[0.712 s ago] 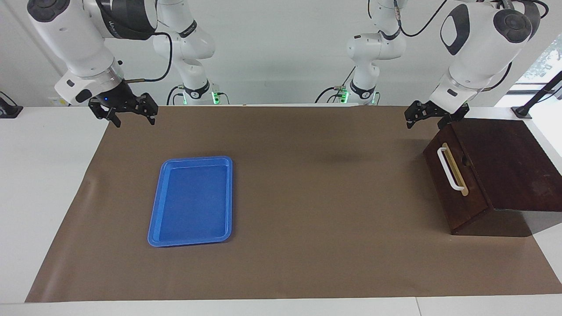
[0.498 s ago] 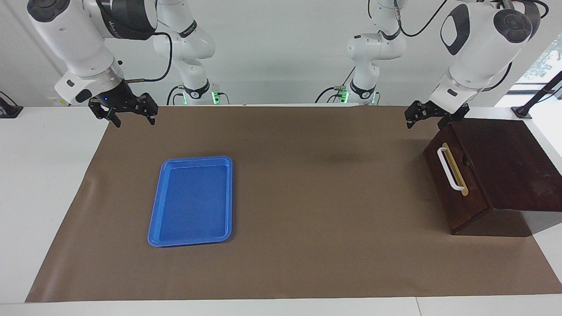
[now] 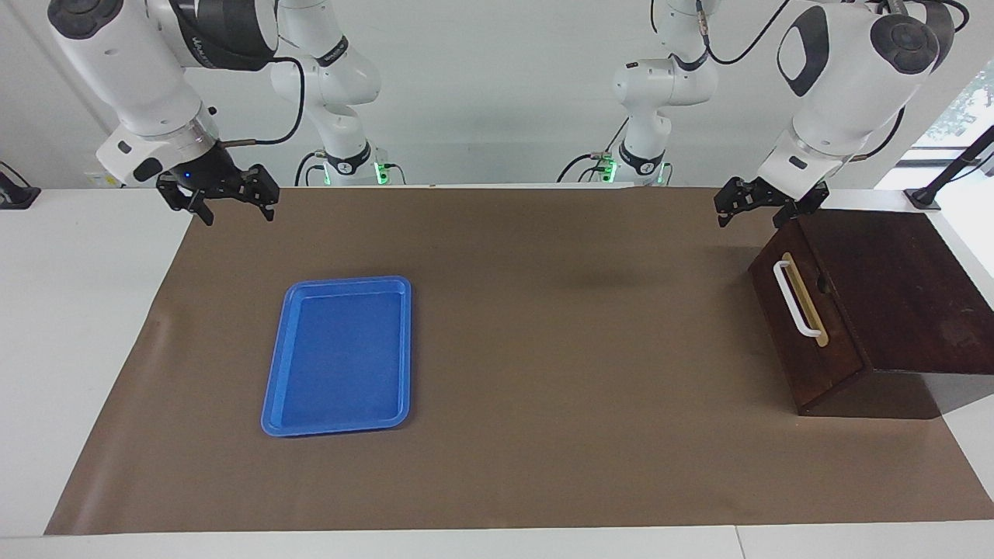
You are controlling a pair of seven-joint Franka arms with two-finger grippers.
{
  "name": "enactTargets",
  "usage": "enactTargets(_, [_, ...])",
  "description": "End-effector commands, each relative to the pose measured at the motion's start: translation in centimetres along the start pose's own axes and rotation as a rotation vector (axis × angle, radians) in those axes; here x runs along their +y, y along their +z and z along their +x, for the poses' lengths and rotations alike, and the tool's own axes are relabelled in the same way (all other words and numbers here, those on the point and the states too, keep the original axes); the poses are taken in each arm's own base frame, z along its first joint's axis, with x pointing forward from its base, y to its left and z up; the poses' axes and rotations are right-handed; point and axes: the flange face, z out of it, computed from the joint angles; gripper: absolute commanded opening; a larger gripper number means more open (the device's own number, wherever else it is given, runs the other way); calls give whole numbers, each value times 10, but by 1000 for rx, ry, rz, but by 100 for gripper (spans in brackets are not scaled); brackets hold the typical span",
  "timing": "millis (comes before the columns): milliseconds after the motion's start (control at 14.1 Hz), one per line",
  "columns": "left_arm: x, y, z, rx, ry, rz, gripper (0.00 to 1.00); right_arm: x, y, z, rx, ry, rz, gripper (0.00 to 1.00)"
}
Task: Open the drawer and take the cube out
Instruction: 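Reach the left gripper to the white drawer handle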
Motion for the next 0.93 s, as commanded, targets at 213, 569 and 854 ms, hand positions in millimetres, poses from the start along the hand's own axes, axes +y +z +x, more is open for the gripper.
enactTargets(213, [-9, 69, 7, 79, 146, 242, 100, 1, -3, -4, 4, -22, -18, 100])
enactTargets(569, [-33, 135, 23, 119, 247, 376, 100, 1, -2, -4, 2, -22, -18, 100])
enactTargets(854, [-42, 164, 16, 133, 257, 363, 100, 2, -2, -4, 2, -21, -18, 100])
